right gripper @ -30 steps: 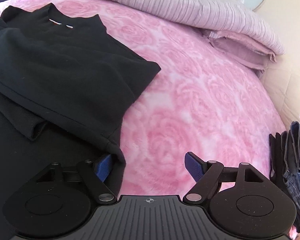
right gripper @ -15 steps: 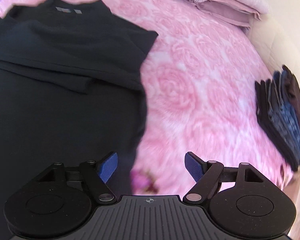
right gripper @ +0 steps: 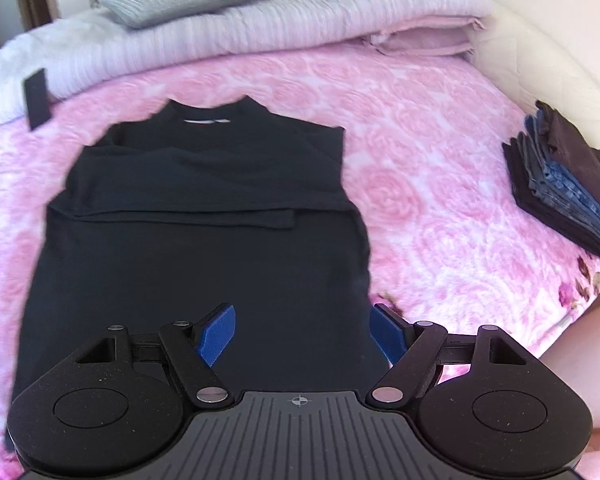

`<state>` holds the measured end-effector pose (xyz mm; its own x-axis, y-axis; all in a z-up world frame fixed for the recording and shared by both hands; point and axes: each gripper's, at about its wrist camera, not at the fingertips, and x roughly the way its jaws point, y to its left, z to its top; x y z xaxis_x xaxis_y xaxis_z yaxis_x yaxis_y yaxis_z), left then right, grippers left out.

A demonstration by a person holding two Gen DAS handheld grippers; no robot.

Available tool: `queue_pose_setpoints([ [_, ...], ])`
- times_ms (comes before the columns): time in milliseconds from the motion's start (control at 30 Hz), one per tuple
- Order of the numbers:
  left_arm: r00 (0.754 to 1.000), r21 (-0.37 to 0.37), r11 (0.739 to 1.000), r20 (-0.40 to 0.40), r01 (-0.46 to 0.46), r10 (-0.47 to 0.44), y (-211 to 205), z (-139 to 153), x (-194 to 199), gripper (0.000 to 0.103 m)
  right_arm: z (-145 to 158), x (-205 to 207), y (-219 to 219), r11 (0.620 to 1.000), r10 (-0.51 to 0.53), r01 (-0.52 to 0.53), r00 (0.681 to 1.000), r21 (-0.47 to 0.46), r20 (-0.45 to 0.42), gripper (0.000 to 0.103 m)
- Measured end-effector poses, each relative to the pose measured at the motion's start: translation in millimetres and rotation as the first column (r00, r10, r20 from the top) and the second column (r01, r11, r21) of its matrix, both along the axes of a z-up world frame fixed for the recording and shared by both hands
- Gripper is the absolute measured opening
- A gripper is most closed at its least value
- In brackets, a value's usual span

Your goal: Fold clothes

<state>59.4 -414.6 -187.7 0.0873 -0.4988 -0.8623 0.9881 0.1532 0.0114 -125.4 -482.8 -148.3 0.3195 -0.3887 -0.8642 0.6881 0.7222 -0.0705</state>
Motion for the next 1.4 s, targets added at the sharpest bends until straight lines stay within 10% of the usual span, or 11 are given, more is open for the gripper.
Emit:
queue_pose_setpoints([
  [1033, 0.971, 0.007, 0.984, 0.157, 0.179, -0.178, 87, 40, -130, 0.060, 28, -100, 40, 0.996, 0.047, -0.050, 0.998, 0.072, 0.047, 0.077],
  [1233, 0.896, 0.117, 0.934, 0.265, 0.337, -0.356, 116, -4, -153, 0.064, -14, -104, 64, 0.986, 0.160, -0.159, 0.987, 0.054, -0.015, 0.077],
  [1400, 0.757, 0.259, 0.820, 0.316, 0.511, -0.572, 139, -69, -181, 0.064, -55, -105, 91, 0.964, 0.266, -0.265, 0.961, 0.023, -0.076, 0.078],
])
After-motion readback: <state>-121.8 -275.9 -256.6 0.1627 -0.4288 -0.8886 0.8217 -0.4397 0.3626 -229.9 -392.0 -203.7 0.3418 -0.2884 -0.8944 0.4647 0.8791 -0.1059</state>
